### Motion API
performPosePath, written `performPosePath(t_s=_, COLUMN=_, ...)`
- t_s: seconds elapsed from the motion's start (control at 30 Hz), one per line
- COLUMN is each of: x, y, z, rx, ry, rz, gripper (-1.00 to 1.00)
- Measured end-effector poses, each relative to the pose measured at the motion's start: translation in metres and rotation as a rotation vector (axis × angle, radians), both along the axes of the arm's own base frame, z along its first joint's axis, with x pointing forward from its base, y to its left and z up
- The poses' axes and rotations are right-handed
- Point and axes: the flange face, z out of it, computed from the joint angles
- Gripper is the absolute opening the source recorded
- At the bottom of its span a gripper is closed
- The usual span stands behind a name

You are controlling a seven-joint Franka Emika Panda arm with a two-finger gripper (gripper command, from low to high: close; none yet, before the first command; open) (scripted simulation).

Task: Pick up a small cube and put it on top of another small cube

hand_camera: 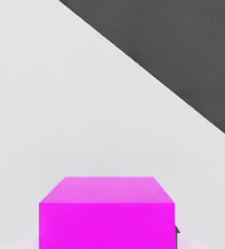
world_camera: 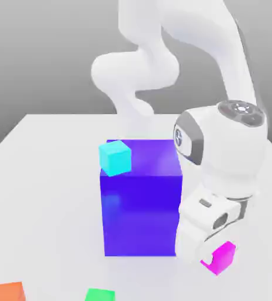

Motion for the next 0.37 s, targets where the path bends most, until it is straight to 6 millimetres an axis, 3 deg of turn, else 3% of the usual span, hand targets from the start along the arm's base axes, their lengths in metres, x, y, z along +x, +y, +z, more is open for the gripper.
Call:
performPosePath(t_s=0.13, x=0.026, y=-0.099, z=0.016, rx=0.004, ry=-0.002, rz=-0.183, gripper=-1.0)
performPosePath(t_s=0.17, x=0.031, y=-0.123, z=0.009, rx=0.005, ry=-0.003, rz=-0.226, gripper=-1.0)
performPosePath(t_s=0.23, x=0.034, y=-0.142, z=-0.015, rx=0.006, ry=-0.004, rz=-0.259, gripper=-1.0)
performPosePath(t_s=0.27, x=0.034, y=-0.145, z=-0.027, rx=0.005, ry=-0.004, rz=-0.265, gripper=1.0)
performPosePath(t_s=0.37, x=0.034, y=-0.145, z=-0.027, rx=0.005, ry=-0.004, rz=-0.265, gripper=1.0)
